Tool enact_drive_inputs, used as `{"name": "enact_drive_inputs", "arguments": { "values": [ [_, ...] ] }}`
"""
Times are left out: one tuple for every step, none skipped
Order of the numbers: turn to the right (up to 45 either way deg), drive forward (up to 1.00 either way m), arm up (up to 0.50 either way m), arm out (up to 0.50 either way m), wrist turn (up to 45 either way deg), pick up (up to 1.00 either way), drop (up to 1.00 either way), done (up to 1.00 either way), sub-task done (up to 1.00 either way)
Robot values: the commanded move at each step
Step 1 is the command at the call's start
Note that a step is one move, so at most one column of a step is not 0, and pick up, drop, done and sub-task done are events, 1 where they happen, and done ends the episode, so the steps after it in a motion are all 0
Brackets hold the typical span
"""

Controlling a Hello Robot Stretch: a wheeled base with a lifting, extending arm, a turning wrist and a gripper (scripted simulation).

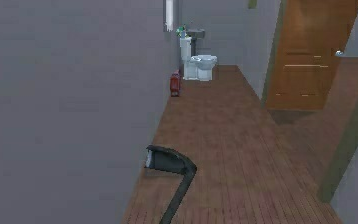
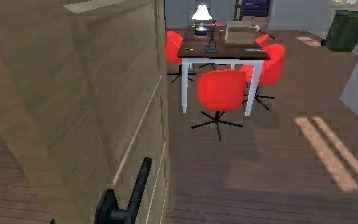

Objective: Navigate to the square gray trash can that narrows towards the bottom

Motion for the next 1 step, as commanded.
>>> {"name": "enact_drive_inputs", "arguments": {
  "values": [
    [0.0,0.3,0.0,0.0,0.0,0.0,0.0,0.0,0.0]
  ]
}}
